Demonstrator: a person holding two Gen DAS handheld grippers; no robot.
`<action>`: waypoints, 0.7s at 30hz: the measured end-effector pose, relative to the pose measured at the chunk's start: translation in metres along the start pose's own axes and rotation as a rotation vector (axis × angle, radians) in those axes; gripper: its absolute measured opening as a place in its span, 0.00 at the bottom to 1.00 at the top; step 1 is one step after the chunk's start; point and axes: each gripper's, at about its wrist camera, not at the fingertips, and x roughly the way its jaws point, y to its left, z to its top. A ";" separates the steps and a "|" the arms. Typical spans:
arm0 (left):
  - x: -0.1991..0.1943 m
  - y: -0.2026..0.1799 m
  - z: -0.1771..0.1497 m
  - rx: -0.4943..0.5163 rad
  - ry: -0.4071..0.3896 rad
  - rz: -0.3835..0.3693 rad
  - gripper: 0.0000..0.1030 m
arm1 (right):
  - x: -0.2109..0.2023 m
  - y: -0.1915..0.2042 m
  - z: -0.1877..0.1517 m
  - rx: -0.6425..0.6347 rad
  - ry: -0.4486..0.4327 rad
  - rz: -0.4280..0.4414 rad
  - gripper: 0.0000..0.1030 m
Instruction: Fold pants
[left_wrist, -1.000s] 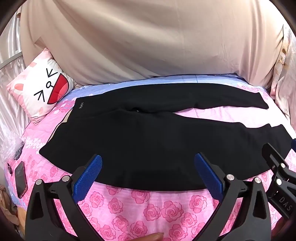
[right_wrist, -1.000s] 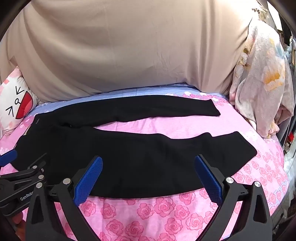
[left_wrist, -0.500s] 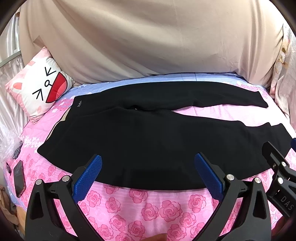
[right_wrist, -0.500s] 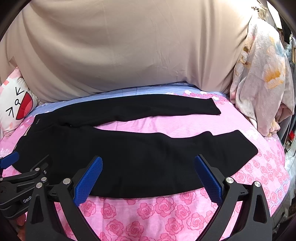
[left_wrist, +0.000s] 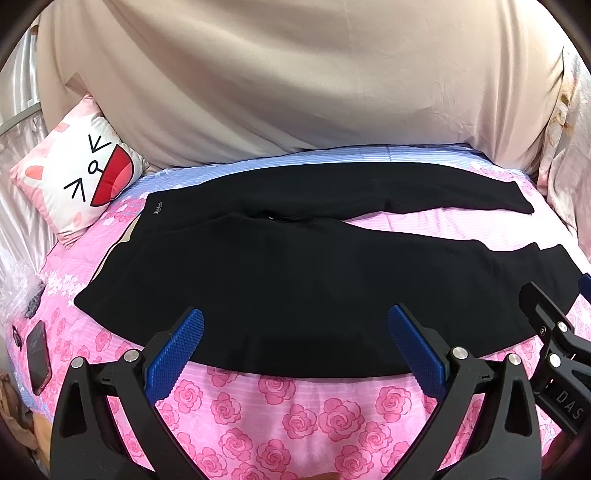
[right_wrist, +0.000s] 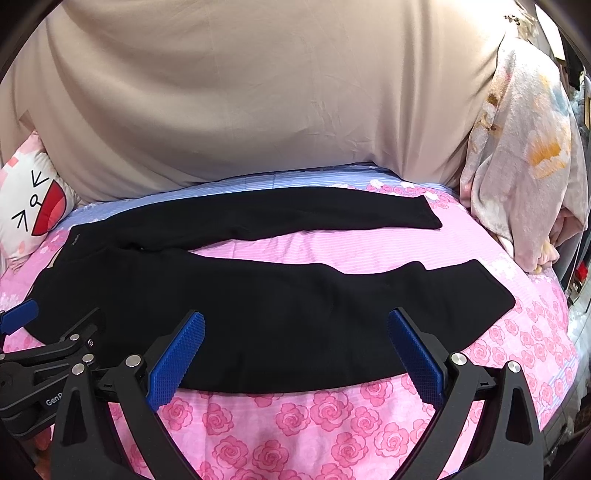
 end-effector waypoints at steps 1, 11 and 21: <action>0.000 0.000 0.001 0.002 0.001 0.001 0.95 | 0.000 0.000 0.000 0.000 0.000 -0.002 0.95; 0.000 -0.001 0.003 0.004 0.000 0.001 0.95 | 0.001 0.000 0.000 0.001 0.005 0.001 0.95; 0.001 -0.003 0.004 0.009 0.004 0.005 0.95 | 0.000 -0.001 0.000 0.002 0.007 0.002 0.95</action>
